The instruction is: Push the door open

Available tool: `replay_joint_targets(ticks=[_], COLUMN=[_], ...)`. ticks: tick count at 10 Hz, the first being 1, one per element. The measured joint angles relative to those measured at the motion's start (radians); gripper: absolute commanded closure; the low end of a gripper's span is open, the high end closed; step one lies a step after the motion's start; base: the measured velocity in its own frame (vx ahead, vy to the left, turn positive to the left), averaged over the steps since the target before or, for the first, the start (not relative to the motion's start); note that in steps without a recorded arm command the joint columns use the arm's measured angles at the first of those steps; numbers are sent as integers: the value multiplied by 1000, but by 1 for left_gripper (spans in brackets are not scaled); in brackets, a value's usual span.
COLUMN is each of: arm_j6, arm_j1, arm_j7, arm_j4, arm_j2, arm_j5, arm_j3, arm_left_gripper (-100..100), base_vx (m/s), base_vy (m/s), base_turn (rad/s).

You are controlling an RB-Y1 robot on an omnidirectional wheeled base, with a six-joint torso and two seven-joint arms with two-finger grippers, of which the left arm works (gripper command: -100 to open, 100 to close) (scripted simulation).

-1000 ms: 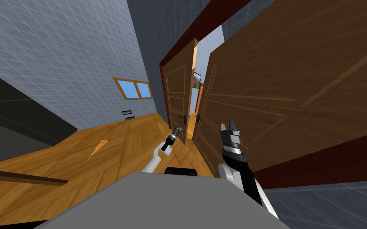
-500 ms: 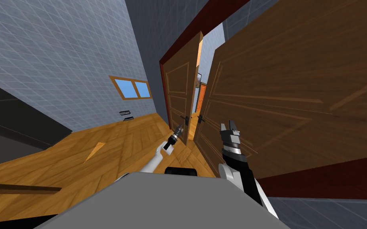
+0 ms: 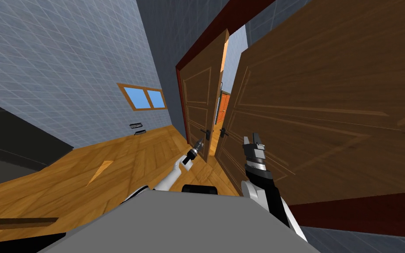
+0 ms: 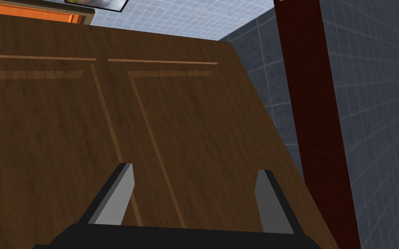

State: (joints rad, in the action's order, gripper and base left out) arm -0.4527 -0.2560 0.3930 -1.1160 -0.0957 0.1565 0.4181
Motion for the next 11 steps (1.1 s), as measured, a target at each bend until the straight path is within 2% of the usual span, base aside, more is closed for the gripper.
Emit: replay_joint_targets(ticks=[5,11], arm_j6=[-5,-21], arm_j1=[-58,-135], arm_j7=[26,50], arm_j4=[88,218], arm_j2=[-3,10], arm_j5=[9,20], arm_j3=[37,75], arm_left_gripper=[-100,-100], base_vx=[88,117], base_vy=[92,98], base_turn=[-28,-29])
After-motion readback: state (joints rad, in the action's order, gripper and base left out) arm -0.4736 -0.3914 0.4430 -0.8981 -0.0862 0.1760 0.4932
